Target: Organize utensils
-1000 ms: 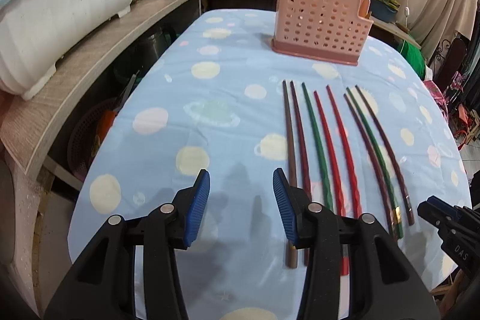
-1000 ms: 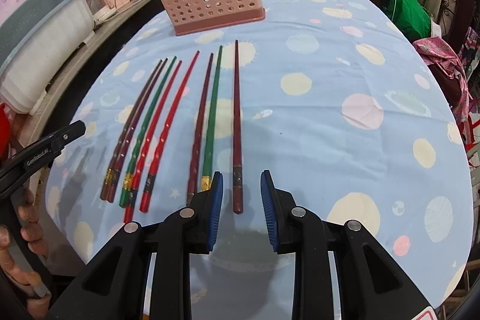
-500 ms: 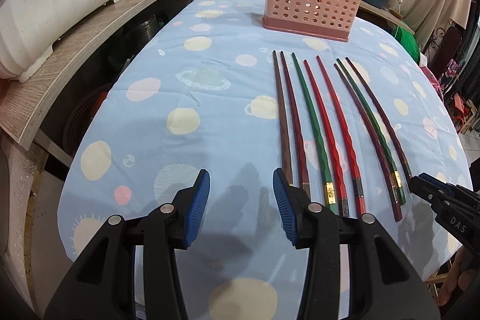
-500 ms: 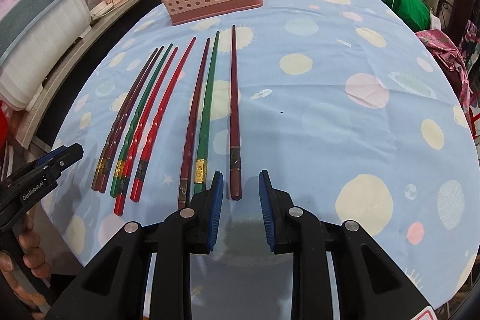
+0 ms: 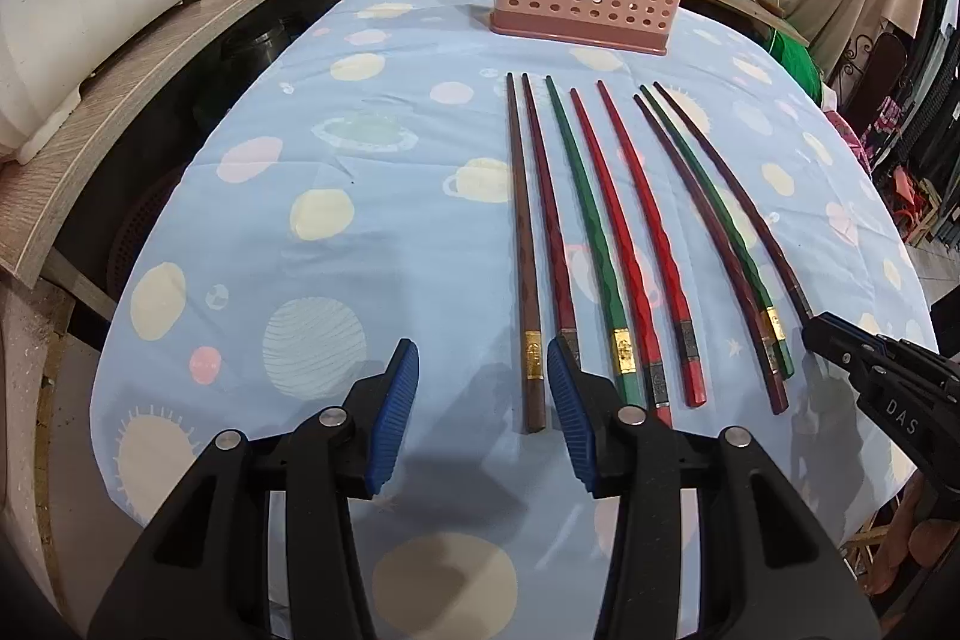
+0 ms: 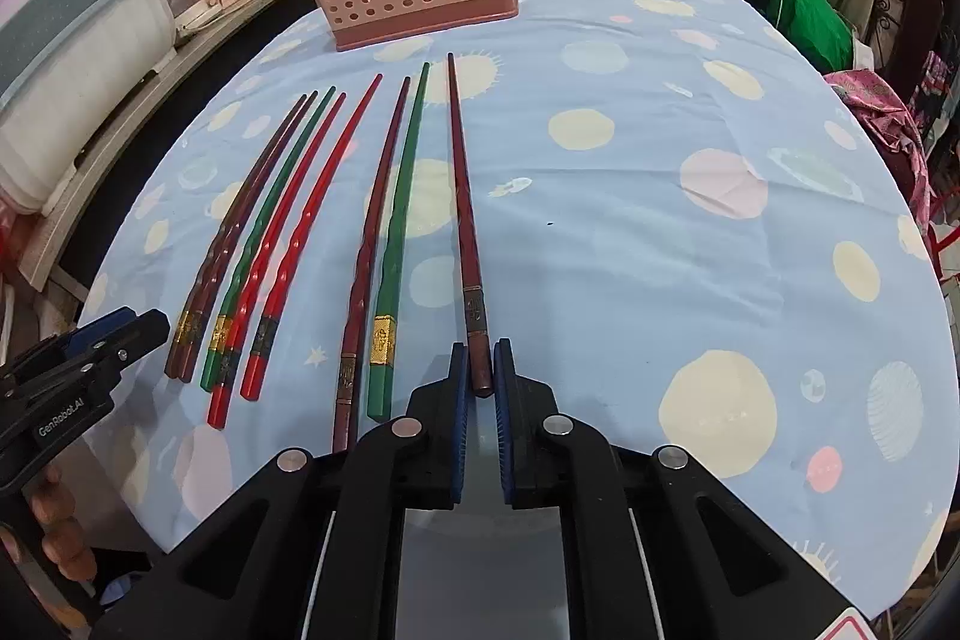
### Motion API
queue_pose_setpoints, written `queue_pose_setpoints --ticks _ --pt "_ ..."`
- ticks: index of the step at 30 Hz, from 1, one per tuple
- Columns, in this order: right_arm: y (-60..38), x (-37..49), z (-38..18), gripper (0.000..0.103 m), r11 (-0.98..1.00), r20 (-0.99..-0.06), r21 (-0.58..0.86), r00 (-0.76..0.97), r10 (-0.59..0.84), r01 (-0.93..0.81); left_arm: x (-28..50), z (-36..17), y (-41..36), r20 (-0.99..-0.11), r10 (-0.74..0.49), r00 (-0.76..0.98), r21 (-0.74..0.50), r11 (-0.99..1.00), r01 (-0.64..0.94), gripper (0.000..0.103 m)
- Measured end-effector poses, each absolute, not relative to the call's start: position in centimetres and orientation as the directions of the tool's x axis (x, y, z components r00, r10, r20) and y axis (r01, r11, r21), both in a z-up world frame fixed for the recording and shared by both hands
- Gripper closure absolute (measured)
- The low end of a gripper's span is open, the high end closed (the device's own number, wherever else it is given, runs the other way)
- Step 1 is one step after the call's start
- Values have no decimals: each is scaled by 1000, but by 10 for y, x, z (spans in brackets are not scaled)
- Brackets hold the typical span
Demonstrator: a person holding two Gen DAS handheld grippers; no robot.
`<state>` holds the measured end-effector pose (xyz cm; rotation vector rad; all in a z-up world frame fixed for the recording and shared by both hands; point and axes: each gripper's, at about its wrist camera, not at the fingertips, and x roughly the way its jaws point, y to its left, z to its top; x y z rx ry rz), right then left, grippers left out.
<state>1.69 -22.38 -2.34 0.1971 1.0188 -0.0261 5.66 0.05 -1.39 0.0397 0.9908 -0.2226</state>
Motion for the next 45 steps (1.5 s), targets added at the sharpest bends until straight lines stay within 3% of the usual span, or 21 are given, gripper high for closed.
queue_pose_setpoints --ticks 13,22,45 --pt "-223 18 -23 95 983 -848 148 525 67 113 59 -25 -2 -855 -154 495 -59 977 203 61" --pt "-223 17 -23 95 982 -848 150 525 70 113 58 -24 -1 -860 -179 477 -82 973 217 95" --pt "-228 7 5 96 972 -813 205 572 105 113 52 5 -4 -837 -177 518 -63 971 230 96"
